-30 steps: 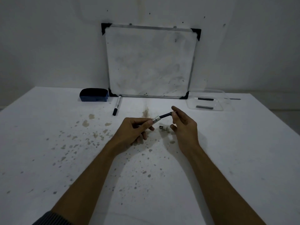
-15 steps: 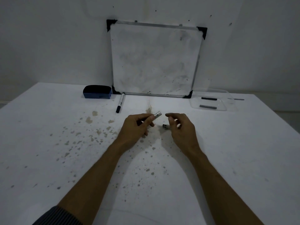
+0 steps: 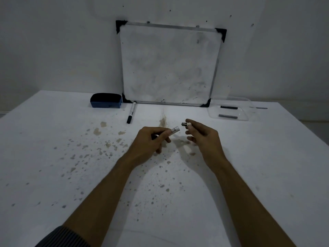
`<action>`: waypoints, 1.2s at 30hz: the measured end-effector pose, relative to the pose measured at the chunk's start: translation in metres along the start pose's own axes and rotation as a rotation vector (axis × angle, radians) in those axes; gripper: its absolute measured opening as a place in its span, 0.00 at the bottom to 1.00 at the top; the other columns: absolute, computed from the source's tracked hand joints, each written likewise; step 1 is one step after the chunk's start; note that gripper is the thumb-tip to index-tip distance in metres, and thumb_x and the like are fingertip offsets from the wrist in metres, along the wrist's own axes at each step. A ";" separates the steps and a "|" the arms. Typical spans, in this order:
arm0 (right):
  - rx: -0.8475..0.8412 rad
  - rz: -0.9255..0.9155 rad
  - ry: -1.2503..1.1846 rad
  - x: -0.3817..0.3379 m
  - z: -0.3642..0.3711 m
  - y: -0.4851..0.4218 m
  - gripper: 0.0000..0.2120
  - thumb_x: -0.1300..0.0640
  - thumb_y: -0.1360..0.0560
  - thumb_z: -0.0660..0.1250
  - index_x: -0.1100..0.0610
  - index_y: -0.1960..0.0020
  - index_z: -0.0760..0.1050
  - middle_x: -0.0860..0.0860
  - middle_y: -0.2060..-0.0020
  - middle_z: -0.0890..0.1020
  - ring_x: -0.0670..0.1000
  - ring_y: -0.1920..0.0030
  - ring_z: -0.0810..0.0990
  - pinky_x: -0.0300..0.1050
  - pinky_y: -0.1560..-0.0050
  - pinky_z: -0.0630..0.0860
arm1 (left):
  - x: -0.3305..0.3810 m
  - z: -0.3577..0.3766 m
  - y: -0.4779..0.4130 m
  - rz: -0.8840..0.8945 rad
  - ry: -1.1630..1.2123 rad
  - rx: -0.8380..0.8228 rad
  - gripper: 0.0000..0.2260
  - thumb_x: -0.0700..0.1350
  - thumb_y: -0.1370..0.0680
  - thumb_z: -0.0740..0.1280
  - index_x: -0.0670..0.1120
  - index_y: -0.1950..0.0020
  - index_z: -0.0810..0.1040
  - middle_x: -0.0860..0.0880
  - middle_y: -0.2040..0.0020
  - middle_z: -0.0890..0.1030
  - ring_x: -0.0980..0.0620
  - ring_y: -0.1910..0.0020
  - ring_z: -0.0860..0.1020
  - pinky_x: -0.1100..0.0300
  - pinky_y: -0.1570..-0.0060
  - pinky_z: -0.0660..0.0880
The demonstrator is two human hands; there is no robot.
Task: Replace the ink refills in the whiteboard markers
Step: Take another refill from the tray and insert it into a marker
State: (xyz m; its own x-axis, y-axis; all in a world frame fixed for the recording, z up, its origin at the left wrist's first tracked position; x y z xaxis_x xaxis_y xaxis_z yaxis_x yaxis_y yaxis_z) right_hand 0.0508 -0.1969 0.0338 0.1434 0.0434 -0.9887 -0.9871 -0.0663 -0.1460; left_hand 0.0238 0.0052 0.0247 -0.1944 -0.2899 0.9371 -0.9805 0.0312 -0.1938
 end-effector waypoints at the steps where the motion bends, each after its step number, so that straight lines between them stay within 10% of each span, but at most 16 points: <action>1: -0.010 0.017 -0.028 0.002 0.001 0.000 0.13 0.58 0.20 0.70 0.55 0.36 0.81 0.52 0.47 0.87 0.49 0.50 0.85 0.43 0.50 0.83 | 0.001 0.000 0.000 0.001 0.004 -0.003 0.12 0.54 0.19 0.69 0.51 0.40 0.86 0.50 0.55 0.87 0.49 0.71 0.79 0.59 0.71 0.78; 36: -0.142 -0.080 0.224 -0.001 0.011 0.006 0.14 0.56 0.22 0.72 0.59 0.38 0.83 0.52 0.52 0.88 0.46 0.52 0.88 0.38 0.48 0.82 | -0.005 0.000 0.001 -0.033 -0.003 -0.004 0.09 0.52 0.18 0.69 0.53 0.50 0.89 0.51 0.62 0.86 0.56 0.67 0.80 0.57 0.66 0.76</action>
State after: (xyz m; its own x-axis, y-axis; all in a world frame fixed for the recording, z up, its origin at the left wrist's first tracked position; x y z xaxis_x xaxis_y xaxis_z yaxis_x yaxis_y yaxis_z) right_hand 0.0440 -0.1863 0.0345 0.2489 -0.1660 -0.9542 -0.9541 -0.2117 -0.2120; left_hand 0.0234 0.0065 0.0196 -0.1617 -0.2937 0.9421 -0.9866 0.0256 -0.1614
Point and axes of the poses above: each hand's wrist, its own y-axis away from the middle knuckle, its own z-axis out of the palm, x = y × z, the point moved 7 cm from there along -y, towards the middle knuckle
